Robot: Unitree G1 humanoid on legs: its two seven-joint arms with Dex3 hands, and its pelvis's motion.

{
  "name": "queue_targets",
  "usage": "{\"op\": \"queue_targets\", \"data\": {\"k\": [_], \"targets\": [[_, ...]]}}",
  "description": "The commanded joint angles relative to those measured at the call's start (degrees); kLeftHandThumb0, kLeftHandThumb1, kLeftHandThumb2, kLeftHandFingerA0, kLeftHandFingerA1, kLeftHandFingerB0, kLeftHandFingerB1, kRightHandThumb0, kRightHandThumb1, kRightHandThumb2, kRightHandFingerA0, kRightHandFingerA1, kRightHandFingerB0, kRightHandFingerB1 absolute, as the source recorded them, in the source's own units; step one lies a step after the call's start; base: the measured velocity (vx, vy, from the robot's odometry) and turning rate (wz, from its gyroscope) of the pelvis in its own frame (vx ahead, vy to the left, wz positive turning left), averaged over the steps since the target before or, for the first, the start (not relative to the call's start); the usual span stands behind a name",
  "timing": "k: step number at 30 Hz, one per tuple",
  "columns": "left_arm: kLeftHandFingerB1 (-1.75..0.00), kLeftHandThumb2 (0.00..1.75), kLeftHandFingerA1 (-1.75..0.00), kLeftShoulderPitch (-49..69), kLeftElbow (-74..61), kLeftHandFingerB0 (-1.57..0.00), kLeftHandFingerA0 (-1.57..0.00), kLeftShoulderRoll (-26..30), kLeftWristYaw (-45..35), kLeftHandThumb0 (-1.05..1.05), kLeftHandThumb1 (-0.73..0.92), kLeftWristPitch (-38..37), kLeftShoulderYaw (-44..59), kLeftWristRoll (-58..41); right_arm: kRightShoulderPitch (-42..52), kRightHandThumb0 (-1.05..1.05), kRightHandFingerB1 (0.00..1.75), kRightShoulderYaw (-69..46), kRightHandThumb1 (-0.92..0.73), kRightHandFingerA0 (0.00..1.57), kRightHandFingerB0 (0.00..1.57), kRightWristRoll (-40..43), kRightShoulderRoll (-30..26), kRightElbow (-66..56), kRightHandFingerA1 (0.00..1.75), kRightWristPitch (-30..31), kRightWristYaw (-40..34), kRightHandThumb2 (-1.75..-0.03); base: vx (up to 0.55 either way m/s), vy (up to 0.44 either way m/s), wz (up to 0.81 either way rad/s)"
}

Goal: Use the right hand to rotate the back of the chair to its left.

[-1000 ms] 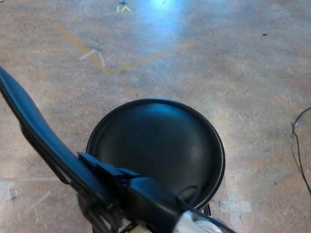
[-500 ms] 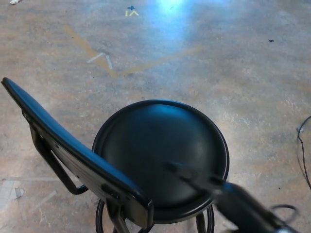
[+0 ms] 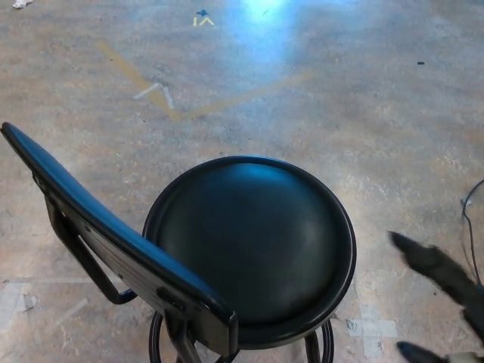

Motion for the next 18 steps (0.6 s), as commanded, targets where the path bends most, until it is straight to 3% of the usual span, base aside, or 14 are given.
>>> {"op": "queue_targets", "data": {"k": [1, 2, 3, 6, 7, 8, 9, 12, 13, 14, 15, 18], "targets": [[-0.41, 0.66, -0.51, 0.57, 0.16, -0.51, -0.58, 0.15, 0.38, -0.61, 0.89, 0.44, -0.26, 0.65, -2.23, -0.85, 0.30, -5.89, -0.69, 0.21, 0.18, 1.06, 2.64, 14.13, 0.37, -6.86, -7.82, -0.61, 0.00, 0.000, 0.00], [-0.41, 0.67, -0.51, 0.62, 0.15, -0.51, -0.58, 0.15, 0.49, -0.61, 0.89, 0.31, -0.37, 0.75, -3.08, -0.81, 0.29, -6.55, -0.68, 0.21, 0.18, 2.52, 3.46, 17.38, 0.36, -7.58, -7.52, -0.61, 0.00, 0.000, 0.00], [-0.41, 0.67, -0.50, 0.65, 0.14, -0.51, -0.58, 0.17, 0.51, -0.61, 0.89, 0.17, -0.58, 0.94, -4.28, -0.38, 0.48, -7.41, -0.40, 0.02, 0.00, 3.67, 4.44, 22.35, 0.50, -7.42, -7.94, -1.01, 0.00, 0.000, 0.00], [-0.41, 0.67, -0.49, 0.73, 0.15, -0.51, -0.58, 0.06, 0.16, -0.60, 0.89, 0.13, -0.51, 0.75, -6.97, -0.37, 0.48, -8.95, -0.45, 0.02, 0.00, 4.13, 5.53, 32.82, 0.51, -8.68, -9.37, -1.03, 0.00, 0.000, 0.00], [-0.40, 0.66, -0.49, 0.61, 0.15, -0.50, -0.58, -0.04, 0.19, -0.60, 0.88, 0.18, -0.40, 0.61, -8.28, -0.70, 0.26, -9.07, -0.78, 0.12, 0.16, 3.16, 5.54, 36.53, 0.32, -8.80, -10.78, -0.63, 0.00, 0.000, 0.00], [-0.40, 0.66, -0.48, 0.52, 0.12, -0.47, -0.55, -0.19, 0.18, -0.60, 0.88, 0.19, -0.24, 0.41, -10.41, -0.72, 0.43, -8.99, -0.64, 0.00, 0.13, 1.65, 5.82, 43.42, 0.42, -7.80, -13.90, -1.00, 0.00, 0.000, 0.00], [-0.40, 0.67, -0.47, 0.48, 0.11, -0.48, -0.55, -0.27, 0.22, -0.61, 0.88, 0.22, -0.20, 0.36, -11.72, -0.74, 0.34, -8.86, -0.68, 0.06, 0.09, 0.79, 5.95, 47.50, 0.39, -7.06, -15.64, -0.98, 0.00, 0.000, 0.00], [-0.40, 0.67, -0.47, 0.51, 0.14, -0.47, -0.54, -0.36, 0.13, -0.61, 0.88, 0.11, -0.25, 0.44, -13.59, -0.76, 0.30, -8.25, -0.70, 0.04, 0.09, -0.36, 5.71, 52.41, 0.34, -4.84, -17.31, -1.01, 0.00, 0.000, 0.00], [-0.39, 0.67, -0.46, 0.48, 0.18, -0.48, -0.55, -0.41, 0.08, -0.60, 0.88, 0.22, -0.08, 0.31, -14.23, -0.73, 0.23, -7.95, -0.83, 0.10, 0.13, -0.86, 5.76, 54.68, 0.27, -3.94, -18.40, -0.69, 0.00, 0.000, 0.00], [-0.39, 0.67, -0.46, 0.44, 0.22, -0.48, -0.55, -0.46, 0.05, -0.60, 0.88, 0.38, 0.13, 0.14, -14.85, -0.73, 0.23, -7.63, -0.83, 0.10, 0.13, -1.36, 5.87, 57.06, 0.27, -3.02, -19.62, -0.69, 0.00, 0.000, 0.00], [-0.40, 0.66, -0.49, 0.49, 0.21, -0.53, -0.58, -0.43, 0.02, -0.59, 0.88, 0.45, 0.21, 0.07, -15.81, -0.86, 0.38, -7.44, -0.74, 0.05, 0.08, -1.27, 6.28, 60.71, 0.41, -1.71, -20.14, -1.03, 0.00, 0.000, 0.00], [-0.41, 0.67, -0.49, 0.53, 0.16, -0.52, -0.57, -0.35, -0.02, -0.59, 0.89, 0.53, 0.22, 0.03, -17.07, -0.88, 0.37, -6.36, -0.77, 0.06, 0.07, -1.87, 6.56, 65.19, 0.42, 1.24, -20.65, -1.06, 0.00, 0.000, 0.00]]}}
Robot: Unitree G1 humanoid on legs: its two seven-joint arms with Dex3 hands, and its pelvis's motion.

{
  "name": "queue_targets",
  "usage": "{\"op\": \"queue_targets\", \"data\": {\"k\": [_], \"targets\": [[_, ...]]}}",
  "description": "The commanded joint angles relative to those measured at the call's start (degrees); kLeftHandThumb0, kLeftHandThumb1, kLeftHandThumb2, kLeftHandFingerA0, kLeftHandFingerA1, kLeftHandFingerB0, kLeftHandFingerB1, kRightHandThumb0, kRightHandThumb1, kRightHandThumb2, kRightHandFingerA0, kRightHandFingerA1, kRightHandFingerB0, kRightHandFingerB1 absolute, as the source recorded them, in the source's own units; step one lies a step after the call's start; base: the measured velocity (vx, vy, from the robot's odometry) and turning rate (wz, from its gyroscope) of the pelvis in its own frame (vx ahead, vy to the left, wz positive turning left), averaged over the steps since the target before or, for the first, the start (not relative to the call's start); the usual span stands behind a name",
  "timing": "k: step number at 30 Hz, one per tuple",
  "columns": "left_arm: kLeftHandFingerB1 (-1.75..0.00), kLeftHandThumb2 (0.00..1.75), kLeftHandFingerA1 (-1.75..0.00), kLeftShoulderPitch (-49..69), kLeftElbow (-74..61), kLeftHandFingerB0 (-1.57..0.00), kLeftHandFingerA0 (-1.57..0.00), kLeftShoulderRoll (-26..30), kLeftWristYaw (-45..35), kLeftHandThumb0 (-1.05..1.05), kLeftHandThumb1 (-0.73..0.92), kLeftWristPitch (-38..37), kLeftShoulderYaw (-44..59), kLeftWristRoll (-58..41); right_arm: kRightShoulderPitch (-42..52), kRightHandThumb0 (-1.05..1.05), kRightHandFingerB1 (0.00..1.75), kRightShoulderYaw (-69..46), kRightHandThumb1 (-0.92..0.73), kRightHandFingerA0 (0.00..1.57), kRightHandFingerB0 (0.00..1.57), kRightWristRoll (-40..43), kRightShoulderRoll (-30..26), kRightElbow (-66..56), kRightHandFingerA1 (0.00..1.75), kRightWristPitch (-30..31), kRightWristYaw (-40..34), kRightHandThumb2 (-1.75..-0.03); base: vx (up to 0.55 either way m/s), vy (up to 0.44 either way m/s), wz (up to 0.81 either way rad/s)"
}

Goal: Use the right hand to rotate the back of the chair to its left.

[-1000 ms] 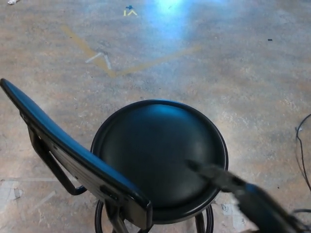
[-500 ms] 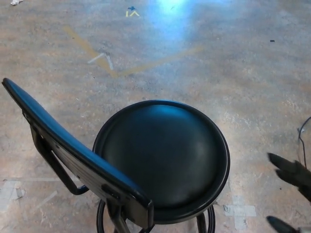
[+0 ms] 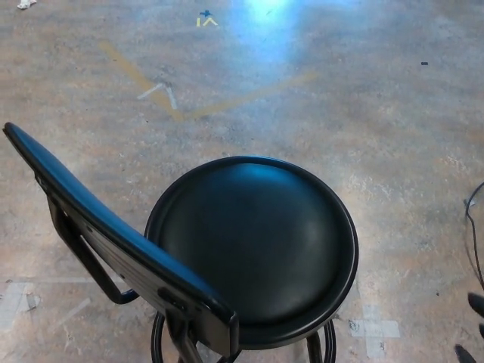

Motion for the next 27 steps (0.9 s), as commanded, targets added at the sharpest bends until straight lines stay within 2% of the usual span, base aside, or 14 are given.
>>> {"op": "queue_targets", "data": {"k": [1, 3, 4, 8, 9, 11, 12, 13, 19, 23, 24, 27], "targets": [[-0.41, 0.67, -0.49, 0.89, 0.15, -0.53, -0.58, -0.41, 0.04, -0.60, 0.89, 0.40, 0.25, 0.10, -6.00, -0.77, 0.41, -0.15, -0.70, 0.08, 0.09, -0.95, 3.08, 22.80, 0.45, 5.78, -11.22, -1.03, 0.00, 0.000, 0.00], [-0.41, 0.67, -0.49, 0.96, 0.18, -0.52, -0.58, -0.50, 0.07, -0.59, 0.88, 0.45, 0.33, 0.06, -6.24, -0.75, 0.41, 0.36, -0.70, 0.11, 0.04, -1.12, 3.41, 25.35, 0.48, 7.19, -10.87, -1.05, 0.00, 0.000, 0.00], [-0.40, 0.67, -0.48, 0.98, 0.21, -0.50, -0.58, -0.52, 0.02, -0.60, 0.89, 0.49, 0.51, -0.07, -6.28, -0.36, 0.48, -0.05, -0.52, 0.01, 0.00, -0.28, 4.30, 27.26, 0.50, 8.02, -9.98, -1.10, 0.00, 0.000, 0.00], [-0.40, 0.66, -0.49, 0.81, 0.25, -0.52, -0.58, -0.78, 0.30, -0.60, 0.88, 0.53, 0.41, 0.21, -6.41, -0.37, 0.49, -2.27, -0.51, 0.01, 0.00, 2.70, 5.47, 29.69, 0.49, 8.04, -6.93, -1.08, 0.00, 0.000, 0.00], [-0.39, 0.67, -0.48, 0.79, 0.23, -0.50, -0.57, -0.82, 0.18, -0.60, 0.89, 0.52, 0.42, 0.20, -5.75, -0.76, 0.42, -2.38, -0.69, 0.15, 0.10, 2.80, 6.43, 30.46, 0.48, 8.50, -7.17, -0.98, 0.00, 0.000, 0.00], [-0.39, 0.67, -0.48, 0.75, 0.21, -0.50, -0.57, -0.92, 0.13, -0.60, 0.89, 0.52, 0.53, 0.16, -5.90, -0.76, 0.42, -2.54, -0.69, 0.15, 0.10, 2.52, 6.70, 31.31, 0.48, 8.50, -7.46, -0.98, 0.00, 0.000, 0.00], [-0.40, 0.67, -0.49, 0.75, 0.19, -0.51, -0.57, -0.92, 0.13, -0.61, 0.89, 0.48, 0.56, 0.15, -5.83, -0.73, 0.29, -2.86, -0.85, 0.19, 0.14, 2.77, 6.84, 31.49, 0.36, 8.48, -7.20, -0.66, 0.00, 0.000, 0.00], [-0.40, 0.66, -0.47, 0.74, 0.15, -0.49, -0.56, -0.93, 0.17, -0.58, 0.88, 0.44, 0.79, -0.03, -5.58, -0.35, 0.49, -3.67, -0.59, 0.01, 0.00, 3.53, 7.25, 31.84, 0.51, 8.82, -6.45, -1.11, 0.00, 0.000, 0.00], [-0.41, 0.66, -0.50, 0.82, 0.17, -0.53, -0.58, -0.79, 0.30, -0.60, 0.88, 0.35, 0.90, 0.22, -4.38, -0.35, 0.49, -4.77, -0.56, 0.00, 0.00, 3.70, 8.01, 32.75, 0.50, 11.36, -5.46, -1.11, 0.00, 0.000, 0.00], [-0.40, 0.67, -0.48, 0.62, 0.13, -0.49, -0.56, -0.74, 0.16, -0.60, 0.88, 0.45, 0.76, 0.38, -3.85, -0.35, 0.49, -6.26, -0.56, 0.01, 0.00, 5.23, 8.35, 32.86, 0.49, 12.36, -3.40, -1.10, 0.00, 0.000, 0.00], [-0.40, 0.66, -0.47, 0.72, 0.13, -0.48, -0.54, -0.70, 0.00, -0.59, 0.88, 0.36, 1.03, 0.11, -3.51, -0.68, 0.40, -6.94, -0.69, 0.14, 0.08, 5.82, 8.57, 32.94, 0.45, 12.73, -2.48, -0.92, 0.00, 0.000, 0.00], [-0.40, 0.66, -0.49, 0.69, 0.12, -0.47, -0.54, -0.57, 0.01, -0.60, 0.88, 0.52, 0.70, 0.43, -3.22, -0.65, 0.38, -7.43, -0.69, 0.16, 0.06, 5.99, 8.92, 33.06, 0.47, 14.08, -2.21, -0.93, 0.00, 0.000, 0.00]]}}
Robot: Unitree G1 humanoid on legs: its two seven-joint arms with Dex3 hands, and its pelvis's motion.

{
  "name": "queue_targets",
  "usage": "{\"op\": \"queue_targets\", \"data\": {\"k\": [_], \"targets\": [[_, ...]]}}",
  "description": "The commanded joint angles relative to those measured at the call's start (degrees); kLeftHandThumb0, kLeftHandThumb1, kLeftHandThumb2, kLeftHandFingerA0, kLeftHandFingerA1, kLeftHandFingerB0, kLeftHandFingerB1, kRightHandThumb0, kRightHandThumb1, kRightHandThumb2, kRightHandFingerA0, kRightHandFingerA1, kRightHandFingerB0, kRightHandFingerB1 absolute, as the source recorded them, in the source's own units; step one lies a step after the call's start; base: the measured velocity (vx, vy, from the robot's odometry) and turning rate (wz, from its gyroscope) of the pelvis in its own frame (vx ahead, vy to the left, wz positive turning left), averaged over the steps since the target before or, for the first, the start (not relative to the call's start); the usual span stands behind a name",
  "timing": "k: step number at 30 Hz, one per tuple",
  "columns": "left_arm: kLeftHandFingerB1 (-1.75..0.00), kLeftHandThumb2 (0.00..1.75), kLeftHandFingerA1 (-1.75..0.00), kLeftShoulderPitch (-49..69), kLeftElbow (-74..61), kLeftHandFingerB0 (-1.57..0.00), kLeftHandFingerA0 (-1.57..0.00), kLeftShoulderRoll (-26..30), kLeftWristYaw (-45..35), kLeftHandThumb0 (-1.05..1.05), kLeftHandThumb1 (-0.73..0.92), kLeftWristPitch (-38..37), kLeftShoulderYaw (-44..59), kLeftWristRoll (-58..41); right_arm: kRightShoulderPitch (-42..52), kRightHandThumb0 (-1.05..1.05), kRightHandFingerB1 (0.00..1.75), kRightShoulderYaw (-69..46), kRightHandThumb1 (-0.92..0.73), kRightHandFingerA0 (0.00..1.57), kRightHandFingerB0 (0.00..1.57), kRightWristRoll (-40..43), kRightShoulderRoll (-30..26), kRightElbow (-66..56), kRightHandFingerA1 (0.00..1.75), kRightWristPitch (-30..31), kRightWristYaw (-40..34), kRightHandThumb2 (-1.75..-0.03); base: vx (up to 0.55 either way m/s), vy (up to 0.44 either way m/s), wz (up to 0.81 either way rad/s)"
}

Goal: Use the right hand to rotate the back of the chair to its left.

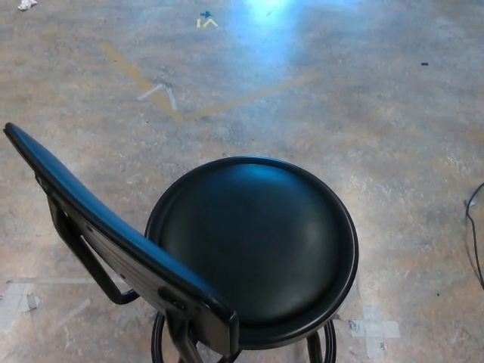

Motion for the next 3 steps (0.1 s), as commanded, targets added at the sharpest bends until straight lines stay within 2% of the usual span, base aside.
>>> {"op": "queue_targets", "data": {"k": [1, 2, 3], "targets": [[-0.40, 0.66, -0.49, 0.45, 0.09, -0.47, -0.54, 0.13, 0.00, -0.60, 0.88, 0.45, -0.24, 0.43, 1.02, -0.65, 0.38, -1.14, -0.69, 0.16, 0.06, 2.42, 0.74, 0.34, 0.47, 3.40, 2.01, -0.93, 0.00, 0.000, 0.00], [-0.40, 0.66, -0.48, 0.45, 0.11, -0.48, -0.55, 0.12, 0.21, -0.61, 0.88, 0.53, -0.44, 0.61, 1.14, -0.34, 0.49, -1.39, -0.61, 0.00, 0.00, 2.71, 0.78, 0.21, 0.50, 3.60, 2.41, -1.12, 0.00, 0.000, 0.00], [-0.40, 0.67, -0.48, 0.49, 0.12, -0.48, -0.54, 0.14, 0.09, -0.61, 0.89, 0.46, -0.55, 0.71, 1.20, -0.35, 0.49, -2.01, -0.58, 0.01, 0.00, 3.40, 0.87, 0.16, 0.50, 3.62, 2.98, -1.10, 0.00, 0.000, 0.00]]}}
